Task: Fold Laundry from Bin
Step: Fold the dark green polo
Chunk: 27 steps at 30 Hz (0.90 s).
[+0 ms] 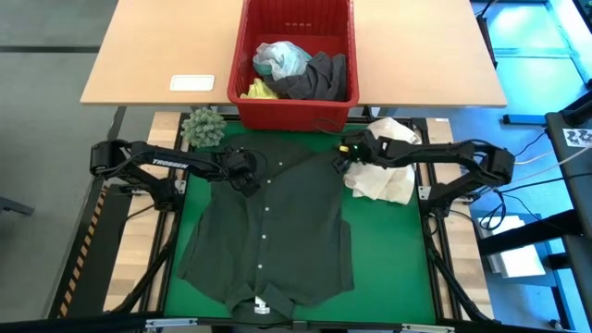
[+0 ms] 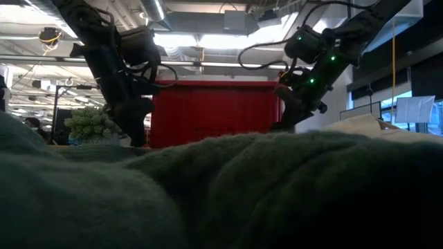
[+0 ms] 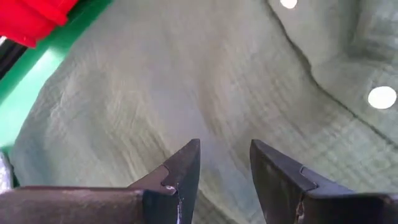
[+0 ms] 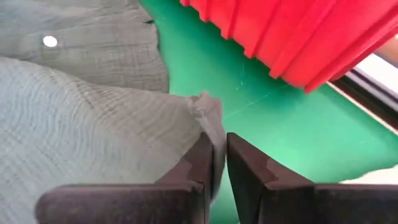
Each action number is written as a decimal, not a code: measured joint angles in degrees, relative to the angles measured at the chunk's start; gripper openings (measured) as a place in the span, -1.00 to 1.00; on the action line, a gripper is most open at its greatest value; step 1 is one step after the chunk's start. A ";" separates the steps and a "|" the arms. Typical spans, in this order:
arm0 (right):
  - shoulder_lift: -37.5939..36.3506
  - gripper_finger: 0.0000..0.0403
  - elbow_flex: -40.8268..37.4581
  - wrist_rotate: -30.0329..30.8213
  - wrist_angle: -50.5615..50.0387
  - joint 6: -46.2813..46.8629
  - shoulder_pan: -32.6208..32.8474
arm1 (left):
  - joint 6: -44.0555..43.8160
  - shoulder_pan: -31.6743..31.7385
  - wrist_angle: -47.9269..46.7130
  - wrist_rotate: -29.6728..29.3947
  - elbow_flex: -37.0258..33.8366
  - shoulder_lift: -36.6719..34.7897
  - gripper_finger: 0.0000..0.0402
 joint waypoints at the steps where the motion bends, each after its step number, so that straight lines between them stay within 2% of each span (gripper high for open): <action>1: -0.34 -0.77 0.00 -0.14 0.01 -0.26 0.00 | 0.01 0.00 -0.06 0.03 -0.01 -0.07 -0.33; 8: -1.84 -0.77 0.00 -2.63 -0.46 -2.88 0.00 | 1.46 -1.03 0.41 0.97 -0.01 -0.31 -0.33; 21: -6.13 -0.77 0.00 -2.61 -4.26 -3.76 -0.04 | 1.46 -1.49 0.52 1.09 -0.01 -0.31 -0.33; 27: -8.01 -0.77 0.00 -10.76 -3.94 -6.82 1.58 | 1.16 -2.44 4.67 3.90 -0.03 -0.31 -0.33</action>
